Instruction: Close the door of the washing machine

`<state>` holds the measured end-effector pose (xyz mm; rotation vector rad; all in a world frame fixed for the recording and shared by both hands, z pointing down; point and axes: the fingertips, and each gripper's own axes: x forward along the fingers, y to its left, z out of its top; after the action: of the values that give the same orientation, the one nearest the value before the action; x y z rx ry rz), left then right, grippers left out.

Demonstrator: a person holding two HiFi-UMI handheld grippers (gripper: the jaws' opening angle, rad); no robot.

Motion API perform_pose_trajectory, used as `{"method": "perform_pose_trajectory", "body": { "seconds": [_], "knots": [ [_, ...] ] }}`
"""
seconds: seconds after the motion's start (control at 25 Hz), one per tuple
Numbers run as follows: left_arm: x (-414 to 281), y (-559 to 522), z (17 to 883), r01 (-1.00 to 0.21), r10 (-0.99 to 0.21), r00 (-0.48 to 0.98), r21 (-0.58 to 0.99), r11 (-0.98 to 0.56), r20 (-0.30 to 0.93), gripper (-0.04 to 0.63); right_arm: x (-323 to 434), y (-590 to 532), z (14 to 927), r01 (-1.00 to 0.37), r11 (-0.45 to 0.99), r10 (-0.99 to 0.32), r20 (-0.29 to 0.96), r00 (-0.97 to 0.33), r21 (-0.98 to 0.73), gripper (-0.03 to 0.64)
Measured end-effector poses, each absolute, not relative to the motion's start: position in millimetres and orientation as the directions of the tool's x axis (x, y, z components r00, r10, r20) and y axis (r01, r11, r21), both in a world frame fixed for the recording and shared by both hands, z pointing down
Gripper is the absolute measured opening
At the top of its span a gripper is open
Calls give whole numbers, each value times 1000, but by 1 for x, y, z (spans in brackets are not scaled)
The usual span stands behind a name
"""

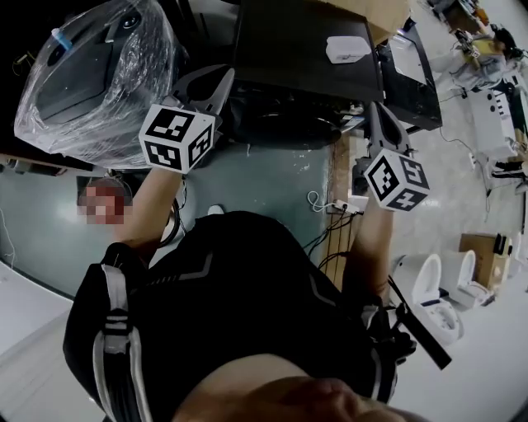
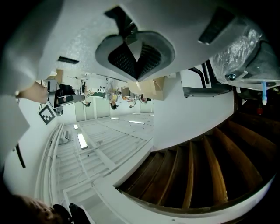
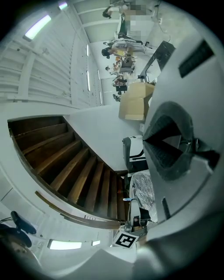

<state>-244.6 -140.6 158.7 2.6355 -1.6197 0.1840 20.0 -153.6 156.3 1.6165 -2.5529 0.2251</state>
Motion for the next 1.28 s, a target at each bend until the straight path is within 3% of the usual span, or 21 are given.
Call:
{"method": "perform_pose_trajectory", "body": {
  "seconds": [0.36, 1.28],
  "knots": [
    [-296, -129, 147, -921, -918, 389, -5, -390, 80, 3, -14, -147, 143, -903, 427, -890, 151, -430, -52, 3],
    [-305, -114, 147, -917, -916, 398, 2, -399, 48, 3, -31, -130, 138, -914, 406, -903, 149, -403, -14, 3]
  ]
}}
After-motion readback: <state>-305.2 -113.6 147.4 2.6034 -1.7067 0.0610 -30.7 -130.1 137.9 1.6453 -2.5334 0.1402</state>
